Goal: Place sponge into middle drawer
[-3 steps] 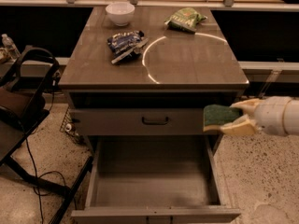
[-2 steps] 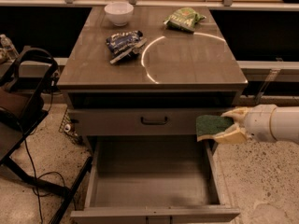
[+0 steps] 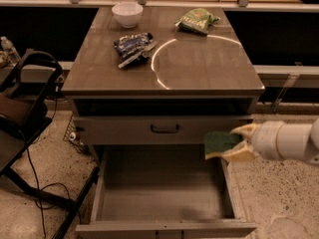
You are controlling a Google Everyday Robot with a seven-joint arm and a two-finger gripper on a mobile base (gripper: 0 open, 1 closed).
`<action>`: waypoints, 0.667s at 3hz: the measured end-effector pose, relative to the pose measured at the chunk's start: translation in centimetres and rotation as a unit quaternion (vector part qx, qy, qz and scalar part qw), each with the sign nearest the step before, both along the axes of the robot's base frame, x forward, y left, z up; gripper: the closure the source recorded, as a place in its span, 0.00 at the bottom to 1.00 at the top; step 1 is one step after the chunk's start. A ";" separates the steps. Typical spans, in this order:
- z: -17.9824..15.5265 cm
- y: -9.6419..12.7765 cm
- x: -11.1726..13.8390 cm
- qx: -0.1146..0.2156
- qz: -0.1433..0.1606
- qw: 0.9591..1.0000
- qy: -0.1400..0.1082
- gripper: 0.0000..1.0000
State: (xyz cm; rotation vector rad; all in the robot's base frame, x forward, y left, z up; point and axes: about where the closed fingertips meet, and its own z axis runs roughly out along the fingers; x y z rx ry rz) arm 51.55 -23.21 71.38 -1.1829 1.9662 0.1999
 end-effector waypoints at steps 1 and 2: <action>-6.2 1.4 -1.6 -0.004 -0.005 1.000 0.030 1.00; -15.6 5.3 -3.4 0.020 0.005 0.997 0.070 1.00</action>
Offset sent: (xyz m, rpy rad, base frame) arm -0.0533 0.0763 -0.2371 0.0789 0.2166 0.0092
